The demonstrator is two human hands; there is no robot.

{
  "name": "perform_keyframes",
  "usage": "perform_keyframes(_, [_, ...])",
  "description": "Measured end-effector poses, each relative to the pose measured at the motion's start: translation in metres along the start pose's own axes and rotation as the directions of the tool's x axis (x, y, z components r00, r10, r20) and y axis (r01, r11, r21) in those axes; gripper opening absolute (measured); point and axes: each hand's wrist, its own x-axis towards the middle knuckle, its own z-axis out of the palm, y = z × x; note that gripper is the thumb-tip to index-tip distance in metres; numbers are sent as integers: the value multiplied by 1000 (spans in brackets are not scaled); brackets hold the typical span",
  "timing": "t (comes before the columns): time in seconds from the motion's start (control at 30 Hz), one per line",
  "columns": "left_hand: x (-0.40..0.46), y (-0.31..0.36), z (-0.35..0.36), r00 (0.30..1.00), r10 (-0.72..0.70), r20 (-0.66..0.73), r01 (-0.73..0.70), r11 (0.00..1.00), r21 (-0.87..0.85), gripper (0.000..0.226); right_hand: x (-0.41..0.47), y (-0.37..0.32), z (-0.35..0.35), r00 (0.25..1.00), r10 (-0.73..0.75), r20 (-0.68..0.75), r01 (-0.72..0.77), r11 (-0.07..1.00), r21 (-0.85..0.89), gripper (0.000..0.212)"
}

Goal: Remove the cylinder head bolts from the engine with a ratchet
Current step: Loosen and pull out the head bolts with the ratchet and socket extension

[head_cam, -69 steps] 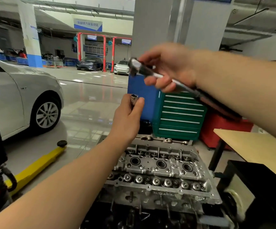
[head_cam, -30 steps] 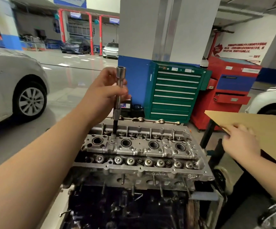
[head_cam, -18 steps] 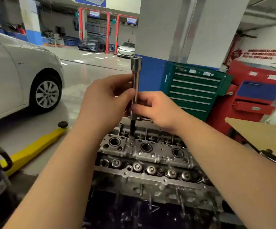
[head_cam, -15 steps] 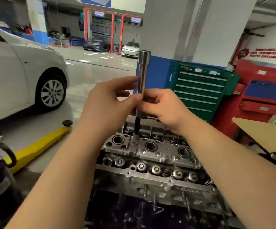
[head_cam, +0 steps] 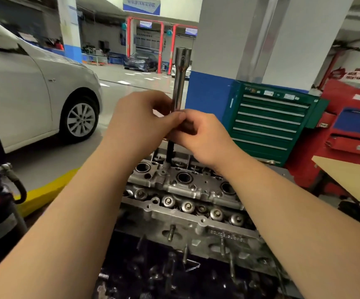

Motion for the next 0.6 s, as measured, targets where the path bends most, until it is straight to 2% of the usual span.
perform_keyframes(0.1, [-1, 1, 9, 997, -18, -70, 16, 999, -30, 23, 2, 5, 5, 999, 5, -54, -4, 1000, 18, 23])
perform_keyframes(0.3, [-4, 0, 17, 984, -97, -151, 75, 986, -150, 19, 1, 9, 3, 1000, 13, -17, -9, 981, 196, 20])
perform_keyframes(0.4, [-3, -1, 15, 984, -107, -143, 83, 983, -164, 22, 2, 10, 5, 996, 80, -40, -71, 981, 183, 16])
perform_keyframes(0.5, [-2, -2, 14, 989, -103, -105, 79, 975, -210, 18, 3, 12, 10, 987, 135, -92, -123, 984, 125, 27])
perform_keyframes(0.6, [-1, -3, 14, 995, -92, -41, 79, 963, -257, 19, 1, 8, 9, 992, 113, -64, -93, 963, 254, 41])
